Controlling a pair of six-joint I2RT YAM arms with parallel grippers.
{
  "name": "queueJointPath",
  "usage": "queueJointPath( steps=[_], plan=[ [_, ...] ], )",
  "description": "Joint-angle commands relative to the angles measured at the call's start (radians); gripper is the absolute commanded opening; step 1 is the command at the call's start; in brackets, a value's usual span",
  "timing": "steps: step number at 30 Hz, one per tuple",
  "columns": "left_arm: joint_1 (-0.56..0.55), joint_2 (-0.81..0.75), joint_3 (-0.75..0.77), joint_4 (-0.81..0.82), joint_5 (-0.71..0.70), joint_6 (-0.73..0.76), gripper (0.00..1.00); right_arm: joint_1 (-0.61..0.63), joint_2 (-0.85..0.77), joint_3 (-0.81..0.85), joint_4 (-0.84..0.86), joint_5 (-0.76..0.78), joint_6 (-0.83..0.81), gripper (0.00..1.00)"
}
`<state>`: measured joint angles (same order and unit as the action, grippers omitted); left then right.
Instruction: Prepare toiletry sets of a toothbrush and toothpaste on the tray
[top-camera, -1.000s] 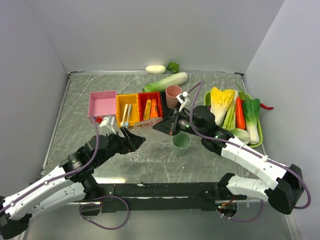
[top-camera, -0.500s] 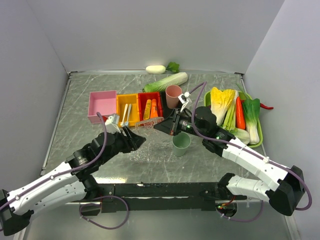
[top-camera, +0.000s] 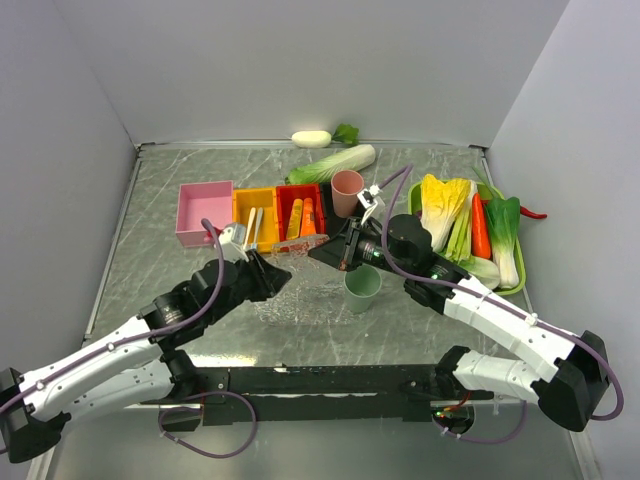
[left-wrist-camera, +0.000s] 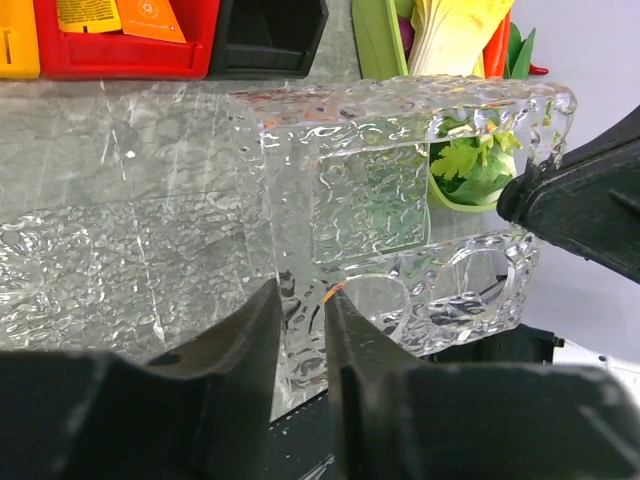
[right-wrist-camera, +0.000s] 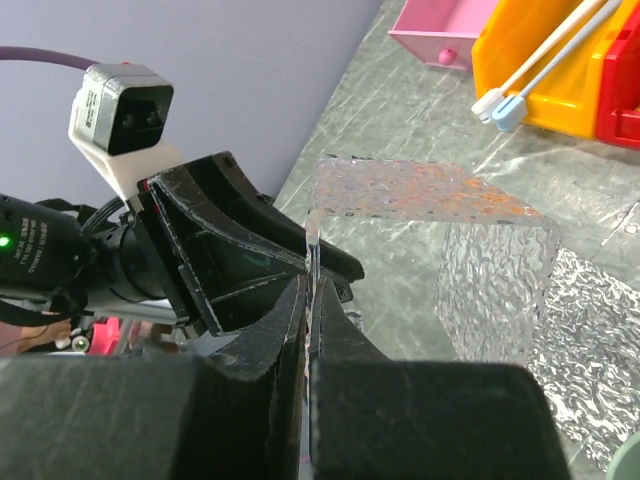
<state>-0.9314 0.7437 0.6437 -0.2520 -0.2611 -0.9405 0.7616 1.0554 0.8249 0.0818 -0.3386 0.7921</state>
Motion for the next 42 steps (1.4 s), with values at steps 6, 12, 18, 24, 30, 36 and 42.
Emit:
queueJointPath(
  steps=[6, 12, 18, 24, 30, 36, 42],
  plan=[
    [-0.015, 0.058, 0.073, -0.033, -0.072, 0.037, 0.01, 0.005, 0.003, 0.003, 0.015, 0.065, -0.016, 0.0],
    [-0.02, 0.069, 0.076, -0.066, -0.099, 0.028, 0.01, 0.005, -0.005, 0.005, -0.03, 0.101, -0.039, 0.07],
    [-0.021, 0.046, 0.031, -0.035, -0.084, 0.017, 0.01, 0.005, -0.023, -0.001, -0.066, 0.127, -0.059, 0.23],
    [-0.02, 0.016, -0.01, -0.012, -0.078, 0.011, 0.01, 0.005, -0.034, -0.007, -0.077, 0.139, -0.063, 0.41],
    [-0.02, -0.01, -0.065, 0.039, -0.073, -0.004, 0.01, 0.005, -0.037, -0.01, -0.077, 0.144, -0.065, 0.49],
    [-0.02, 0.009, -0.096, 0.063, -0.052, -0.021, 0.01, 0.007, -0.063, -0.004, -0.119, 0.161, -0.076, 0.51],
    [-0.02, 0.055, -0.095, 0.063, -0.027, -0.03, 0.01, 0.005, -0.136, 0.068, -0.273, 0.31, -0.177, 0.55]
  ],
)
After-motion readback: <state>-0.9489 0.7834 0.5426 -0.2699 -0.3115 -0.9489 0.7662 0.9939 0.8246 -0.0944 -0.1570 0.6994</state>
